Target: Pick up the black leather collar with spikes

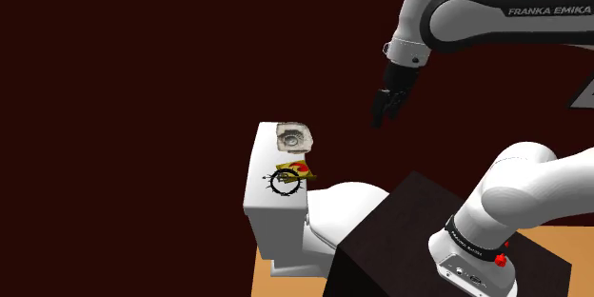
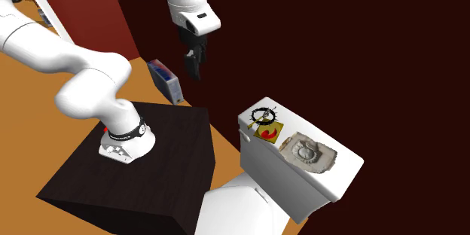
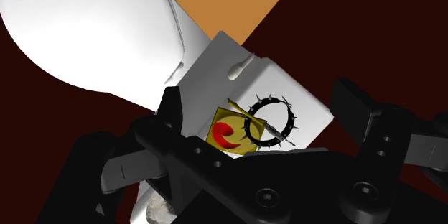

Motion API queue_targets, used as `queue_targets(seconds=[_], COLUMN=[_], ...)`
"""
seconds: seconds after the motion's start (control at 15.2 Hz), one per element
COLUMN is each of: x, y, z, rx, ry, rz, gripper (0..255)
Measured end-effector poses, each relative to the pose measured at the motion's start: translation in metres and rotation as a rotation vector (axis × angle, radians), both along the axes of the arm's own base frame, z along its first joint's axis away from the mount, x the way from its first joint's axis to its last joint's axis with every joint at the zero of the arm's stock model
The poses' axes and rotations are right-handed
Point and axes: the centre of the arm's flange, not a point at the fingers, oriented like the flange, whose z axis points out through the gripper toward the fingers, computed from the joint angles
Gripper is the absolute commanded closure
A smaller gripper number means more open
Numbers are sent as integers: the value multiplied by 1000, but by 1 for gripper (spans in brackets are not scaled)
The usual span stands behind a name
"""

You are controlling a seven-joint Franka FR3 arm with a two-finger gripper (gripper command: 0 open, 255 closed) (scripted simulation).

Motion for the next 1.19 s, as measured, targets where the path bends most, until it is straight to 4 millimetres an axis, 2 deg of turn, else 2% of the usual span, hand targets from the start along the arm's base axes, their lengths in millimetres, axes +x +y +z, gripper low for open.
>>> queue_targets(seconds=[0.2, 0.73, 0.86, 0.99, 1.19], x=[10, 53, 61, 71, 92], y=[21, 64, 75, 89, 106], z=[-36, -112, -125, -151, -177], rx=[10, 37, 44, 50, 61], ry=[-21, -84, -101, -114, -139], rz=[-28, -106, -125, -144, -173], gripper=[0, 0, 0, 0, 0])
